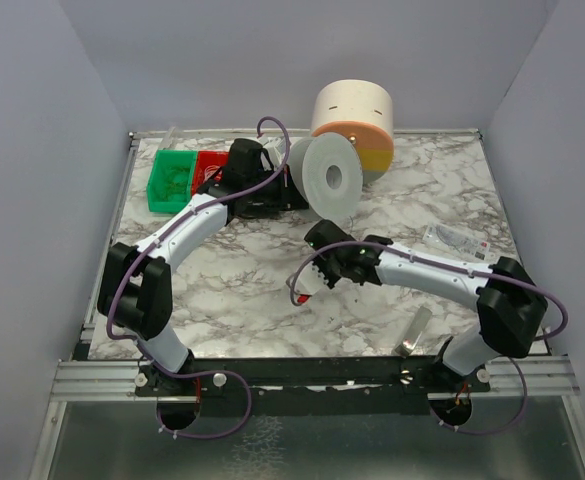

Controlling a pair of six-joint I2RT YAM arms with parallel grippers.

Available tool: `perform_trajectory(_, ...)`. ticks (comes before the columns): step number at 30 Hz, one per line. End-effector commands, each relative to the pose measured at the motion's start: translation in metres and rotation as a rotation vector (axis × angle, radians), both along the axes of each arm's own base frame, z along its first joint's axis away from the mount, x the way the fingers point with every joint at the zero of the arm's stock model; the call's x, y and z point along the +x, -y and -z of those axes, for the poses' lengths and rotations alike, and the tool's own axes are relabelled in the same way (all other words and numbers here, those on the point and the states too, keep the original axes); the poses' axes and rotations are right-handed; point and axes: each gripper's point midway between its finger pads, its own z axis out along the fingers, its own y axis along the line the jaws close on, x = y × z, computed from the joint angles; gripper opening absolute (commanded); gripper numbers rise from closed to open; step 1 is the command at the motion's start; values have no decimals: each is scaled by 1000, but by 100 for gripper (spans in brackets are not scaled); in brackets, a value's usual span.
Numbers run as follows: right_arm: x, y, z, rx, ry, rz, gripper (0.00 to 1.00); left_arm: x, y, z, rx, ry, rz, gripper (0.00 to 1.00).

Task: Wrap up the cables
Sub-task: Wrap the cable around the cable reel.

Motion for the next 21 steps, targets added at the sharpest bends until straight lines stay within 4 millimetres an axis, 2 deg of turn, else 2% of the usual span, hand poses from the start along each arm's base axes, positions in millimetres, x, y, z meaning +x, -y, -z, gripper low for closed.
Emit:
perform_trajectory(1, -18, -11, -21, 154, -123, 90, 0, 3, -2, -28, -37, 112, 18, 0)
perform_trajectory(2, -24, -16, -27, 221, -170, 95, 0, 1, -2, -30, -47, 118, 30, 0)
perform_trajectory(5, -33, -15, -43, 398, -288, 127, 0, -7, 0, -39, -98, 128, 85, 0)
perform_trajectory(12, -26, 22, -80, 884, -546, 189, 0, -28, 6, -55, -192, 156, 194, 0)
perform_trajectory(18, -20, 40, -101, 1148, -778, 219, 1, -38, 8, -59, -220, 163, 249, 0)
perform_trajectory(21, -13, 56, -117, 1265, -902, 234, 0, -43, 8, -60, -227, 164, 273, 0)
